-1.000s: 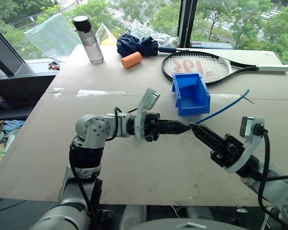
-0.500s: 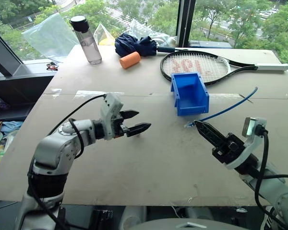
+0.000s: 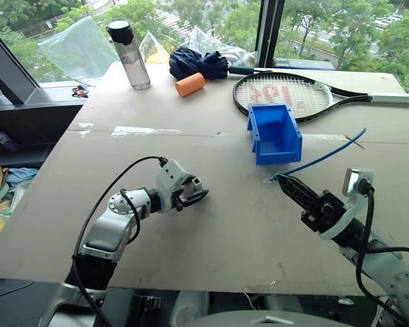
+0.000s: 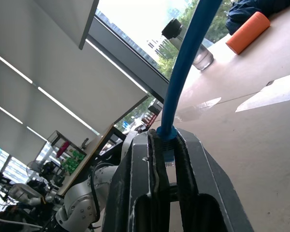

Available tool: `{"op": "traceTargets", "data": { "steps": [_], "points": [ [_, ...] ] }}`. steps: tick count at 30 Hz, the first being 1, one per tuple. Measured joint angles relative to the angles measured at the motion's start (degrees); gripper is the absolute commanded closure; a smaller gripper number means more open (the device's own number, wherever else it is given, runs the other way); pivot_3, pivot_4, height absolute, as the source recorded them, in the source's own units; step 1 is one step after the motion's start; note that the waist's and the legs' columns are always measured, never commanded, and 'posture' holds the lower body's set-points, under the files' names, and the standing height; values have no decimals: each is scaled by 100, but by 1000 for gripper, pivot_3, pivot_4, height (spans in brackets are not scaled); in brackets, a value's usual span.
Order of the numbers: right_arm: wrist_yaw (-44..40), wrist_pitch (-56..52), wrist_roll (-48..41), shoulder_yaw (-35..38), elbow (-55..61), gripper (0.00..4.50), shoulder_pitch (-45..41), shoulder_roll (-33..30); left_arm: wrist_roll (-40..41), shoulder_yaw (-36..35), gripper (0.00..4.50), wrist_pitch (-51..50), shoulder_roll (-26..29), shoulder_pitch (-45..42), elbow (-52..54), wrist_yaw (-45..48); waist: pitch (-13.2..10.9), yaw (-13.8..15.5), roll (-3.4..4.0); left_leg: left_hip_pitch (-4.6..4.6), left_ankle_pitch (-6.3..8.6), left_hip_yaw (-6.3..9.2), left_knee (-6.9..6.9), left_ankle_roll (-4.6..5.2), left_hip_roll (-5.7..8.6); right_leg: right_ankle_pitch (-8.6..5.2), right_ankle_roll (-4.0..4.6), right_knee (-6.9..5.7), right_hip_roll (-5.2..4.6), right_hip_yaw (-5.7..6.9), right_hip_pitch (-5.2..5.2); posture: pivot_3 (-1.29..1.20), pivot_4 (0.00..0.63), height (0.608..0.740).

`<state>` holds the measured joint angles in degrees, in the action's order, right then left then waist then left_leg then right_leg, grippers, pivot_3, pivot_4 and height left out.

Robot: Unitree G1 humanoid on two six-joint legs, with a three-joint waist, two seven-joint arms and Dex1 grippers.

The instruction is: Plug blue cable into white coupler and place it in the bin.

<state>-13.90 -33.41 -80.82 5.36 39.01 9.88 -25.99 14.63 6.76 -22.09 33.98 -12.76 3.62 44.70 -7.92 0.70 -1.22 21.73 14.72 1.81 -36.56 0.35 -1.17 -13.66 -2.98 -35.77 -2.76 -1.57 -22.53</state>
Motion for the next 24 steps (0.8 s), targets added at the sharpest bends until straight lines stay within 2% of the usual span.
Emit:
{"op": "traceTargets", "data": {
  "steps": [1, 5, 7, 15, 18, 24],
  "points": [
    [8, -15, 69, -6, 33, 4500, -37, -51, -20, 42, 2049, 110, -14, -33, -77, 81, -1, 6, 3, 0, 0, 0, -1, 0, -1, 0, 0, 0, -1, 2, 0, 0, 150, 740],
    [-5, -126, 412, -119, 103, 4500, -567, -346, -24, 139, 3900, 359, -68, -138, -286, 499, 0, -20, 0, -1, 0, -3, -3, 0, 4, 0, 0, -2, 2, -1, -1, 0, 150, 740],
    [-247, -309, 1043, -547, 56, 4500, -1309, -627, 32, 364, 3929, 389, -18, -338, -305, 1053, 0, -48, 2, 0, 0, -2, -4, 1, 7, 1, 1, -5, 6, 5, -4, 0, 150, 740],
    [-1054, -522, 2909, -1794, -591, 4500, -2435, -860, -223, 1176, 3928, 699, -141, -782, -540, 1957, 2, -34, -1, 8, 0, 5, -4, 1, 8, 3, -1, -5, 9, 13, -8, 0, 150, 740],
    [-1387, -497, 3555, -2230, -900, 4500, -2578, -803, -346, 1223, 3928, 885, -156, -883, -671, 2125, 2, -45, -1, 7, 0, 6, -3, 1, 8, 3, -2, -7, 10, 14, -8, 0, 150, 740],
    [-1829, -439, 4168, -2476, -1321, 4500, -2832, -464, -437, 1221, 3928, 1007, -156, -945, -764, 2277, 2, -70, -2, 7, 0, 8, -5, 1, 8, 10, -14, -8, 10, 15, -7, 0, 150, 740]
  ]
}}
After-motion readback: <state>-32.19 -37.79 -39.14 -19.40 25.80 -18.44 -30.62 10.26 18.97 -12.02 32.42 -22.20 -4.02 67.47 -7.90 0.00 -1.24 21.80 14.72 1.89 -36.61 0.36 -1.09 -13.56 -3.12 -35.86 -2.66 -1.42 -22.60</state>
